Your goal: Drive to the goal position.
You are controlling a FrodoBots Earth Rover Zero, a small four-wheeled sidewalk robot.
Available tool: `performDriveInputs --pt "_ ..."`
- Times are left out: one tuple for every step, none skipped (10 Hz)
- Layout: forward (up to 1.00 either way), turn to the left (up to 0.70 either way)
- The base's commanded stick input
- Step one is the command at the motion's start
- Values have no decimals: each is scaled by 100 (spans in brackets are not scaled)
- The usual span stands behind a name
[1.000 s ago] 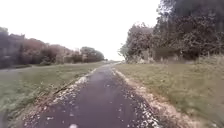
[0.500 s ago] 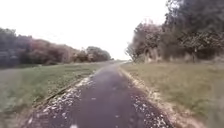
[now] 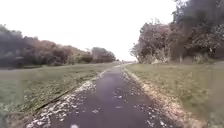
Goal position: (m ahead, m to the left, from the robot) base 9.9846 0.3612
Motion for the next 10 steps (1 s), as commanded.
performDriveInputs --pt "85 0" --pt "85 0" --pt "85 0" --pt "85 0" --pt "85 0" --pt "85 0" --pt "85 0" --pt "85 0" --pt "85 0" --pt "85 0"
